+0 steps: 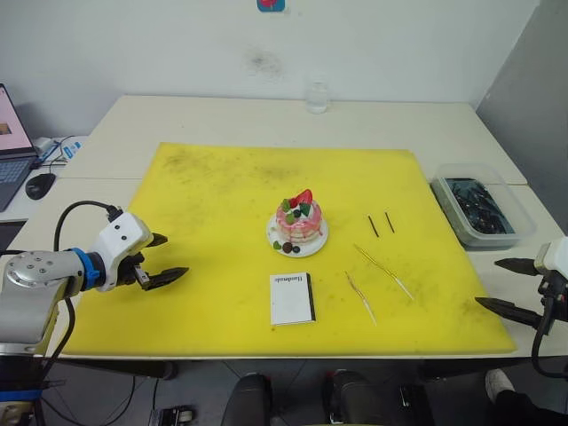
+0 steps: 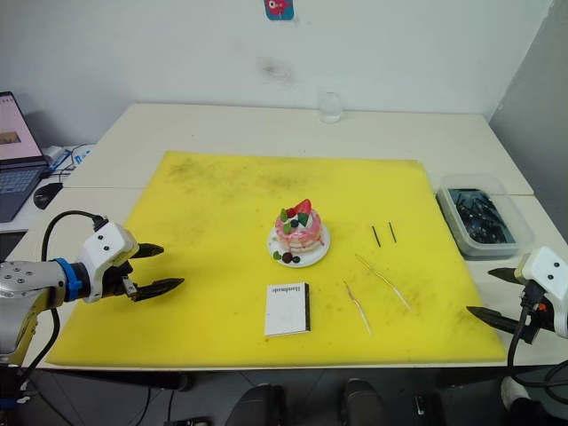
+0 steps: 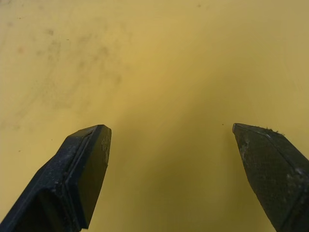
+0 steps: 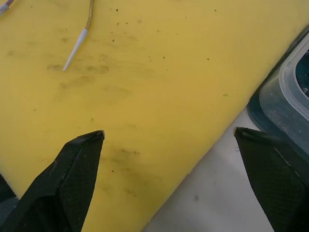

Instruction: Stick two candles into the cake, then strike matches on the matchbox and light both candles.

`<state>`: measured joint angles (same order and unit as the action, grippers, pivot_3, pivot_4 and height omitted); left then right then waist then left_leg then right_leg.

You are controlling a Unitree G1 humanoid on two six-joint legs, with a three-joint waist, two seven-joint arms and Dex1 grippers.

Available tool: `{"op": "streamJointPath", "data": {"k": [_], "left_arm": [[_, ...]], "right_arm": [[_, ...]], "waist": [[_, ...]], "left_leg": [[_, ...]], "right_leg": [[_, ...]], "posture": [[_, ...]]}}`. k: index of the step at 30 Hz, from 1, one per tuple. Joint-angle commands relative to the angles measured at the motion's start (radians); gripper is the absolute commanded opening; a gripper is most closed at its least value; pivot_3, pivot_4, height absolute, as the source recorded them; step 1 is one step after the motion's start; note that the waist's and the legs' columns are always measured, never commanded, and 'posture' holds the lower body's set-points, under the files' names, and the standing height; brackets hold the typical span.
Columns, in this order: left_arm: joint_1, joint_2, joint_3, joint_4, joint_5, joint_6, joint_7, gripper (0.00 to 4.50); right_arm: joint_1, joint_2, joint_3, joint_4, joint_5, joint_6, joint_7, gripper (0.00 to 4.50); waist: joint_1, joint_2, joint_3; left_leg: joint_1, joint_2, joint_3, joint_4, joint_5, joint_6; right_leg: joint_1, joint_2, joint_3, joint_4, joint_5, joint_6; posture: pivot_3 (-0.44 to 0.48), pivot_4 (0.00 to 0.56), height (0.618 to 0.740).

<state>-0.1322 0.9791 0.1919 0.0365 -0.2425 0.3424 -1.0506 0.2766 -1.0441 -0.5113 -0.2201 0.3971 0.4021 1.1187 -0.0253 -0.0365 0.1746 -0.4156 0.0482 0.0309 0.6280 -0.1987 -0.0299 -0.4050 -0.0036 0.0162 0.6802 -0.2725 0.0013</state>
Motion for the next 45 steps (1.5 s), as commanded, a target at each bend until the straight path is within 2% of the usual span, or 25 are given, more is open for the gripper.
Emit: {"op": "streamJointPath", "data": {"k": [1, 7, 14, 20, 28, 37, 45], "left_arm": [[-0.027, 0.012, 0.008, 0.003, -0.005, -0.007, -0.004, 4.48], [-0.038, -0.001, -0.005, 0.01, -0.001, -0.015, 0.002, 4.48], [-0.039, 0.015, -0.008, 0.029, -0.011, -0.051, -0.06, 4.48], [-0.057, -0.01, 0.036, 0.046, -0.065, -0.009, -0.055, 4.48], [-0.018, -0.008, 0.034, 0.018, -0.08, -0.021, -0.07, 4.48], [0.064, -0.015, 0.036, -0.211, -0.227, 0.135, -0.102, 4.48], [0.106, -0.061, -0.033, -0.505, -0.376, 0.282, -0.073, 4.48]], "right_arm": [[-0.004, -0.005, -0.039, -0.016, -0.002, -0.007, 0.0, 4.5], [-0.004, -0.004, -0.038, -0.021, -0.004, -0.008, 0.0, 4.5], [-0.007, -0.007, -0.043, -0.018, -0.005, -0.012, 0.003, 4.5], [0.003, 0.005, -0.047, -0.038, -0.002, -0.009, -0.005, 4.5], [0.021, 0.016, -0.075, -0.064, 0.006, 0.003, -0.011, 4.5], [0.038, 0.061, -0.146, -0.185, 0.072, 0.106, -0.049, 4.5], [0.073, 0.136, -0.139, -0.411, 0.144, 0.251, -0.16, 4.5]], "waist": [[0.0, 0.0, 0.0], [0.0, 0.0, 0.0], [0.0, 0.0, 0.0], [0.0, 0.0, 0.0], [0.0, 0.0, 0.0], [0.0, 0.0, 0.0], [0.001, 0.0, 0.0]], "left_leg": [[0.0, 0.0, 0.0, 0.0, 0.0, 0.0], [0.0, 0.0, 0.0, 0.0, 0.0, 0.0], [0.0, 0.0, 0.0, 0.0, 0.0, 0.0], [0.0, 0.0, 0.0, 0.0, 0.0, 0.0], [0.0, 0.0, 0.0, 0.0, 0.0, 0.0], [0.0, 0.0, 0.0, 0.0, 0.0, 0.0], [0.0, 0.0, -0.001, 0.001, 0.0, 0.0]], "right_leg": [[0.0, 0.0, 0.0, 0.0, 0.0, 0.0], [0.0, 0.0, 0.0, 0.0, 0.0, 0.0], [0.0, 0.0, 0.0, 0.0, 0.0, 0.0], [0.0, 0.0, 0.0, 0.0, 0.0, 0.0], [0.0, 0.0, 0.0, 0.0, 0.0, 0.0], [0.0, 0.0, 0.0, 0.0, 0.0, 0.0], [0.0, 0.0, 0.0, 0.0, 0.0, 0.001]], "posture": [[0.0, 0.15, 0.74], [0.0, 0.15, 0.74], [0.0, 0.15, 0.74], [0.0, 0.15, 0.74], [0.0, 0.15, 0.74], [0.0, 0.15, 0.74], [0.0, 0.15, 0.74]]}}
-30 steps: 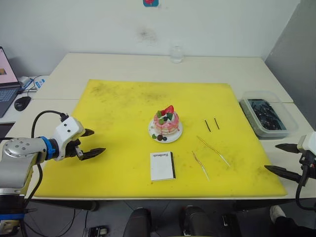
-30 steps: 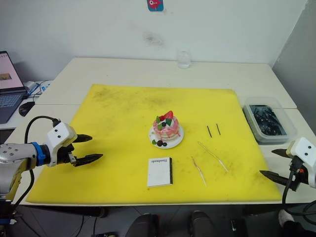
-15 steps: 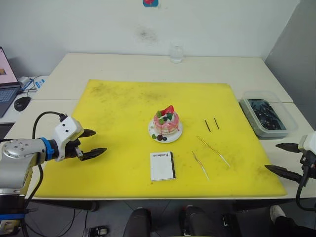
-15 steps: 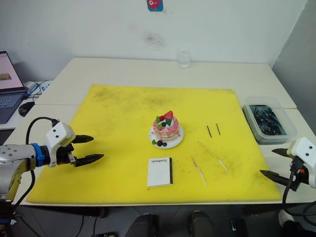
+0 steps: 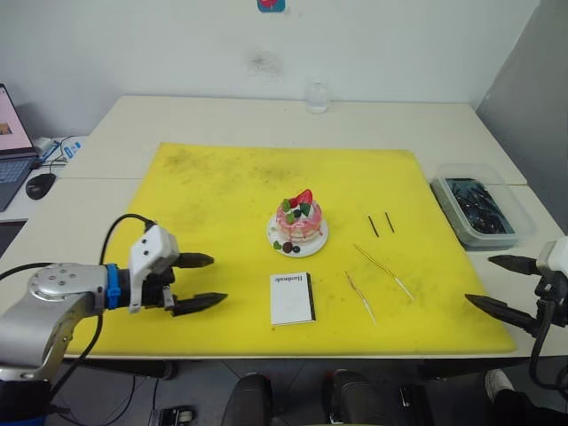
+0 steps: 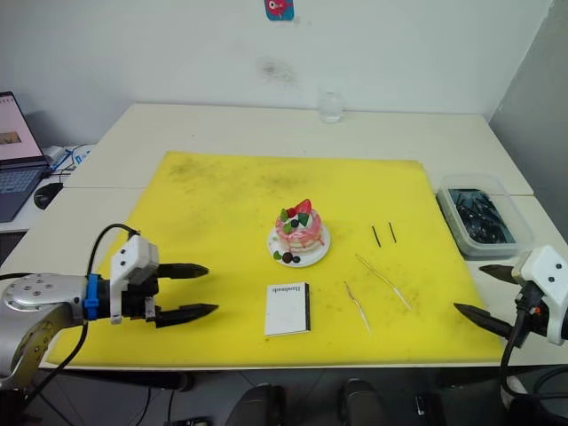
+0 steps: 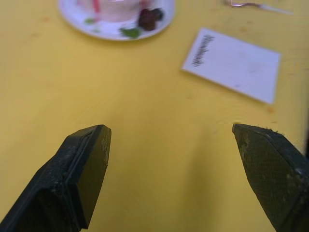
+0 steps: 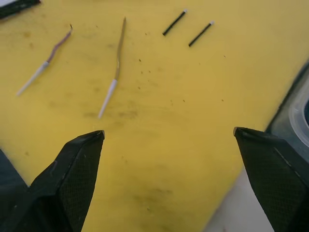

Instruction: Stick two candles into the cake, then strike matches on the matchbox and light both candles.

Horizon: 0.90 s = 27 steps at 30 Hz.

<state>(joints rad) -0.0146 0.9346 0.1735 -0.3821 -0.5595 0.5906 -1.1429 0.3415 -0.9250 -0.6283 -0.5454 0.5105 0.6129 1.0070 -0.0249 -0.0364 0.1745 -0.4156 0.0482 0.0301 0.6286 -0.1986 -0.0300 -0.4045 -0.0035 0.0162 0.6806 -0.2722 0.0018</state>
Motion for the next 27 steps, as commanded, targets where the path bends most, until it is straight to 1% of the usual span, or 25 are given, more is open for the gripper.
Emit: {"op": "streamJointPath", "data": {"k": [1, 5, 7, 9, 13, 16, 21, 27], "left_arm": [[-0.018, -0.027, -0.022, -0.108, -0.075, 0.046, 0.028, 4.48], [-0.06, -0.101, -0.083, -0.182, -0.121, 0.063, 0.076, 4.48], [-0.069, -0.12, -0.101, -0.197, -0.129, 0.067, 0.089, 4.48], [-0.078, -0.153, -0.141, -0.208, -0.122, 0.05, 0.101, 4.48], [-0.086, -0.188, -0.193, -0.217, -0.094, 0.009, 0.108, 4.48], [-0.084, -0.201, -0.221, -0.218, -0.072, -0.025, 0.107, 4.48], [-0.073, -0.208, -0.252, -0.225, -0.048, -0.067, 0.109, 4.48], [-0.101, -0.23, -0.271, -0.234, -0.062, -0.062, 0.128, 4.48]], "right_arm": [[0.013, 0.028, -0.016, -0.108, 0.033, 0.053, -0.065, 4.5], [0.039, 0.077, 0.031, -0.192, 0.033, 0.092, -0.139, 4.5], [0.044, 0.088, 0.043, -0.218, 0.042, 0.113, -0.161, 4.5], [0.036, 0.103, 0.08, -0.244, 0.033, 0.13, -0.201, 4.5], [0.037, 0.106, 0.145, -0.275, 0.006, 0.162, -0.257, 4.5], [0.033, 0.104, 0.196, -0.291, -0.017, 0.182, -0.302, 4.5], [-0.027, 0.128, 0.273, -0.3, -0.031, 0.227, -0.39, 4.5], [-0.114, 0.138, 0.39, -0.261, -0.083, 0.26, -0.479, 4.5]], "waist": [[0.0, 0.0, 0.0], [0.002, 0.0, 0.0], [0.002, 0.0, 0.0], [0.0, 0.0, -0.001], [0.0, 0.0, -0.001], [0.0, -0.001, -0.001], [0.0, -0.001, -0.001], [0.0, -0.001, -0.001]], "left_leg": [[0.0, 0.0, -0.001, 0.0, 0.0, 0.0], [0.0, -0.001, -0.001, 0.001, 0.0, 0.0], [0.0, -0.001, -0.001, 0.001, 0.0, 0.0], [0.0, -0.001, 0.0, 0.001, 0.0, 0.0], [0.0, -0.001, -0.001, 0.001, 0.0, 0.0], [0.0, -0.001, -0.001, 0.001, 0.0, 0.0], [0.0, -0.001, -0.001, 0.001, 0.0, 0.0], [0.0, -0.001, -0.001, 0.001, 0.0, 0.0]], "right_leg": [[0.0, 0.0, 0.0, 0.0, 0.0, 0.0], [0.001, 0.0, -0.001, 0.0, 0.0, 0.0], [0.001, 0.0, 0.0, 0.0, 0.0, 0.001], [0.001, 0.001, 0.001, 0.0, 0.0, 0.001], [0.001, 0.002, 0.0, 0.0, 0.0, 0.001], [0.001, 0.002, 0.0, 0.0, 0.0, 0.001], [0.001, 0.002, 0.0, 0.0, 0.0, 0.001], [0.0, 0.002, 0.0, 0.0, 0.0, 0.0]], "posture": [[0.0, 0.15, 0.74], [0.0, 0.15, 0.74], [0.0, 0.15, 0.74], [0.0, 0.15, 0.74], [0.0, 0.15, 0.74], [0.0, 0.15, 0.74], [0.0, 0.15, 0.74], [0.0, 0.15, 0.74]]}}
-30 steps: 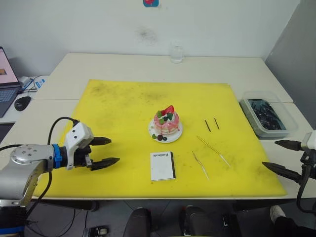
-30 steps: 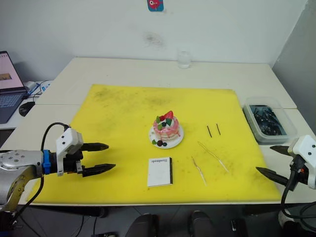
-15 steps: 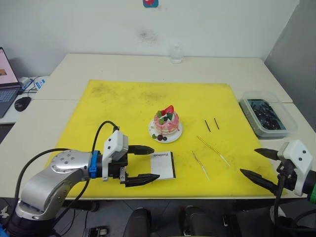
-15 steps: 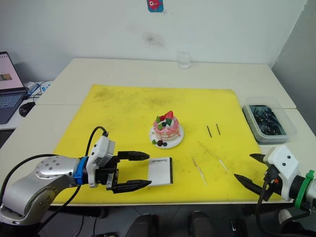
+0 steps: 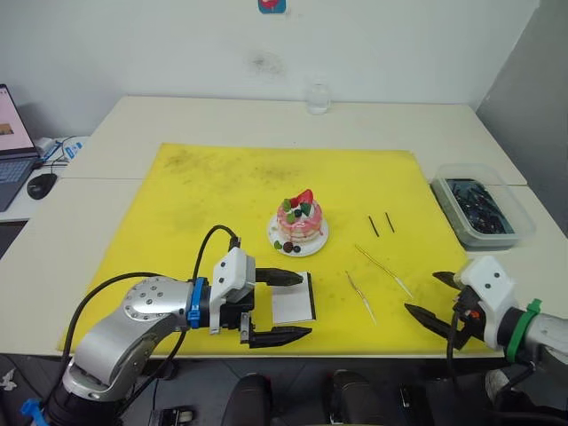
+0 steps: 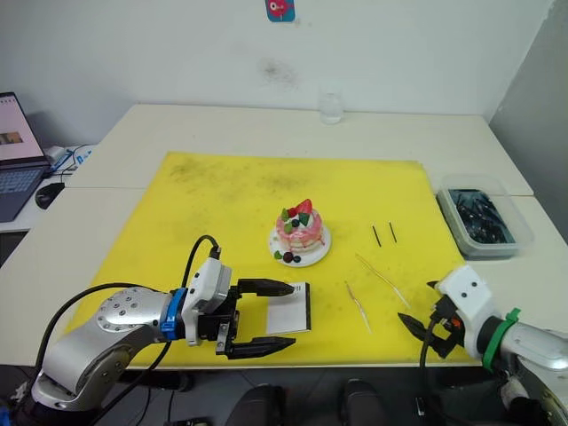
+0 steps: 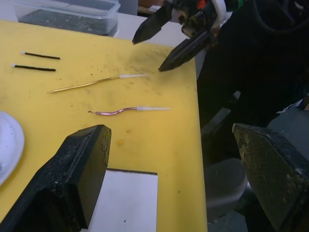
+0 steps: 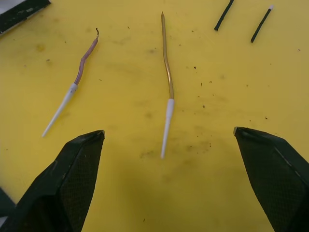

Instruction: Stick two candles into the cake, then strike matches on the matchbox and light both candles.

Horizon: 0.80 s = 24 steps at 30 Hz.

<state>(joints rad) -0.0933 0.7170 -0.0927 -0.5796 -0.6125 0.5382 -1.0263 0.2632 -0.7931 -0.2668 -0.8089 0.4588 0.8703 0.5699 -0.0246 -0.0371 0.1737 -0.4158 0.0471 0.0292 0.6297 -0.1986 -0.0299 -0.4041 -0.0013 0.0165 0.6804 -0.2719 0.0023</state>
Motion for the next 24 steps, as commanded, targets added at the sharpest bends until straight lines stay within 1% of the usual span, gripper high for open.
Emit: {"op": "streamJointPath", "data": {"k": [1, 7, 12, 15, 24], "left_arm": [[-0.027, -0.017, -0.007, -0.04, -0.014, -0.005, 0.017, 4.48], [-0.037, -0.022, -0.011, -0.065, -0.047, 0.022, 0.035, 4.48], [-0.037, -0.02, -0.013, -0.073, -0.051, 0.029, 0.042, 4.48], [-0.041, -0.021, -0.014, -0.072, -0.052, 0.032, 0.045, 4.5], [-0.046, -0.023, -0.026, -0.063, -0.043, 0.027, 0.045, 4.5]], "right_arm": [[-0.048, 0.01, 0.042, 0.014, -0.04, 0.006, -0.052, 4.5], [-0.053, 0.029, 0.072, 0.045, -0.05, 0.037, -0.078, 4.5], [-0.04, 0.051, 0.065, 0.051, -0.044, 0.069, -0.096, 4.5], [-0.048, 0.052, 0.071, 0.051, -0.041, 0.083, -0.097, 3.87], [-0.094, 0.071, 0.085, 0.034, -0.017, 0.153, -0.11, 0.62]], "waist": [[0.0, 0.0, 0.0], [0.0, 0.0, 0.0], [0.0, 0.0, 0.0], [0.0, 0.0, 0.0], [0.0, 0.0, 0.0]], "left_leg": [[0.0, 0.0, 0.0, 0.0, 0.0, 0.0], [0.0, 0.0, 0.0, 0.0, 0.0, 0.0], [0.0, 0.0, 0.0, 0.0, 0.0, 0.0], [0.0, 0.0, 0.0, 0.0, 0.0, 0.0], [0.0, 0.0, 0.0, 0.0, 0.0, 0.0]], "right_leg": [[0.0, 0.0, 0.0, 0.0, 0.0, 0.0], [0.0, 0.001, 0.0, 0.0, 0.0, 0.0], [0.0, 0.001, 0.0, 0.0, 0.0, 0.0], [0.0, 0.001, 0.0, 0.0, 0.0, 0.0], [0.0, 0.001, 0.0, 0.0, 0.0, 0.0]], "posture": [[0.0, 0.15, 0.74], [0.0, 0.15, 0.74], [0.0, 0.15, 0.74], [0.0, 0.15, 0.74], [0.0, 0.15, 0.74]]}}
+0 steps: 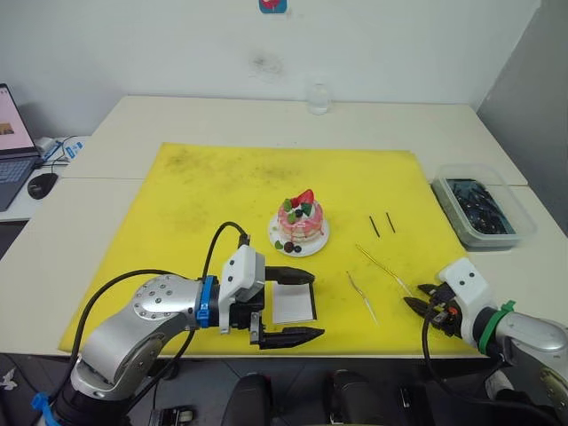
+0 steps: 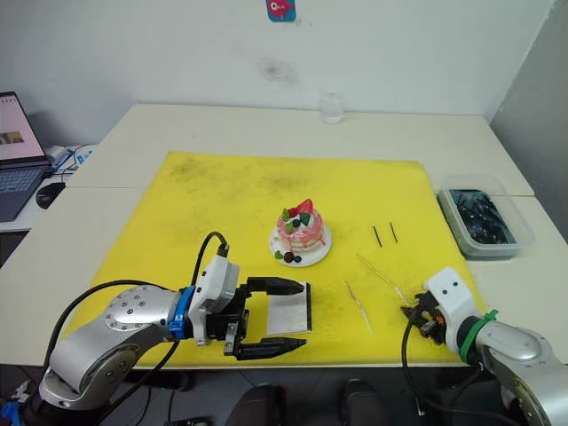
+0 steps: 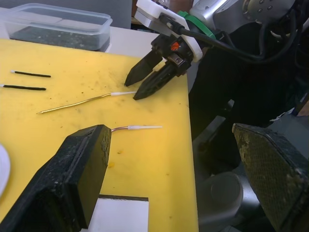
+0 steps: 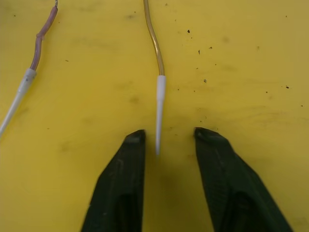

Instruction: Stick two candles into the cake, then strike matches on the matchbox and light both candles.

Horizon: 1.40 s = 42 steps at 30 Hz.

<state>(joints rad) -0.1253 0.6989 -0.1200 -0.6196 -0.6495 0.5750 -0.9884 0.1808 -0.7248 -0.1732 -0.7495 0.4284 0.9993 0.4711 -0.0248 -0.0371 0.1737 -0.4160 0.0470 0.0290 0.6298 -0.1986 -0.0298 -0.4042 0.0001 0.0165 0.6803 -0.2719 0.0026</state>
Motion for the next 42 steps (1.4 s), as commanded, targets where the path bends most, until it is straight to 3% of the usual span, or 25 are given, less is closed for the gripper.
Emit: {"op": "streamJointPath", "data": {"k": [1, 2, 7, 13, 18, 22, 25, 31, 37, 42], "left_arm": [[-0.015, -0.005, 0.001, -0.023, -0.005, -0.01, 0.007, 4.5], [-0.014, -0.006, 0.0, -0.023, -0.004, -0.01, 0.008, 4.5], [-0.006, -0.005, 0.002, -0.016, -0.002, -0.008, 0.02, 4.5], [-0.004, -0.019, 0.029, 0.013, -0.032, 0.027, 0.062, 4.5], [-0.007, -0.032, 0.055, 0.032, -0.077, 0.08, 0.101, 4.5], [-0.046, -0.079, 0.095, 0.05, -0.187, 0.19, 0.189, 4.5], [-0.116, -0.147, 0.144, 0.068, -0.364, 0.304, 0.304, 4.5], [-0.241, -0.281, 0.211, 0.147, -0.662, 0.385, 0.54, 4.5], [-0.318, -0.324, 0.217, 0.226, -0.912, 0.408, 0.664, 4.5], [-0.358, -0.313, 0.211, 0.277, -1.023, 0.405, 0.705, 4.5]], "right_arm": [[-0.014, 0.003, -0.009, -0.027, 0.015, 0.03, -0.01, 0.25], [-0.014, 0.006, -0.012, -0.028, 0.019, 0.036, -0.01, 0.03], [-0.016, 0.014, -0.066, -0.037, 0.069, 0.067, 0.007, 0.03], [-0.032, 0.038, -0.216, -0.034, 0.207, 0.135, 0.048, 0.03], [-0.097, 0.1, -0.342, -0.029, 0.398, 0.192, 0.04, 0.03], [-0.2, 0.205, -0.397, -0.019, 0.686, 0.189, -0.083, 0.03], [-0.275, 0.242, -0.359, 0.017, 0.992, 0.109, -0.274, 0.03], [-0.344, 0.175, -0.186, 0.045, 1.38, -0.085, -0.543, 0.03], [-0.373, 0.102, -0.065, 0.03, 1.516, -0.195, -0.612, 0.03], [-0.381, 0.056, -0.008, 0.019, 1.535, -0.234, -0.598, 0.03]], "waist": [[0.0, 0.0, 0.0], [0.0, 0.0, 0.0], [0.0, 0.0, 0.0], [0.0, 0.0, 0.0], [-0.001, 0.0, 0.0], [-0.001, 0.0, 0.0], [-0.002, 0.0, 0.0], [-0.003, -0.001, 0.001], [-0.003, -0.001, 0.001], [-0.002, -0.001, 0.001]], "left_leg": [[0.0, 0.0, 0.0, 0.0, 0.0, 0.0], [0.0, 0.0, 0.0, 0.0, 0.0, 0.0], [0.0, 0.0, 0.0, 0.0, 0.0, 0.0], [0.0, 0.0, 0.0, 0.0, 0.0, 0.0], [0.0, 0.0, -0.001, 0.0, 0.0, 0.0], [-0.001, 0.001, -0.001, -0.001, 0.0, 0.0], [-0.001, 0.001, -0.001, 0.0, 0.0, 0.0], [-0.002, -0.001, 0.0, 0.0, 0.0, 0.0], [-0.002, -0.001, -0.001, 0.0, 0.0, 0.0], [-0.002, -0.001, -0.001, 0.0, 0.0, 0.0]], "right_leg": [[0.0, 0.0, 0.0, 0.0, 0.0, 0.0], [0.0, 0.0, 0.0, 0.0, 0.0, 0.0], [0.0, 0.0, 0.0, 0.0, 0.0, 0.0], [0.0, 0.0, 0.0, 0.0, 0.0, 0.0], [0.0, 0.0, 0.0, 0.0, 0.0, 0.0], [0.0, 0.001, 0.0, 0.0, 0.0, 0.0], [0.0, 0.001, 0.0, 0.0, 0.001, 0.001], [0.0, 0.001, 0.001, -0.001, 0.001, 0.002], [0.0, 0.003, 0.001, -0.001, 0.001, 0.002], [0.0, 0.004, 0.001, 0.0, 0.001, 0.002]], "posture": [[0.0, 0.15, 0.74], [0.0, 0.15, 0.74], [0.0, 0.15, 0.74], [0.0, 0.15, 0.74], [0.0, 0.15, 0.74], [0.0, 0.15, 0.74], [0.0, 0.15, 0.74], [0.0, 0.15, 0.74], [0.0, 0.15, 0.74], [0.0, 0.15, 0.74]]}}
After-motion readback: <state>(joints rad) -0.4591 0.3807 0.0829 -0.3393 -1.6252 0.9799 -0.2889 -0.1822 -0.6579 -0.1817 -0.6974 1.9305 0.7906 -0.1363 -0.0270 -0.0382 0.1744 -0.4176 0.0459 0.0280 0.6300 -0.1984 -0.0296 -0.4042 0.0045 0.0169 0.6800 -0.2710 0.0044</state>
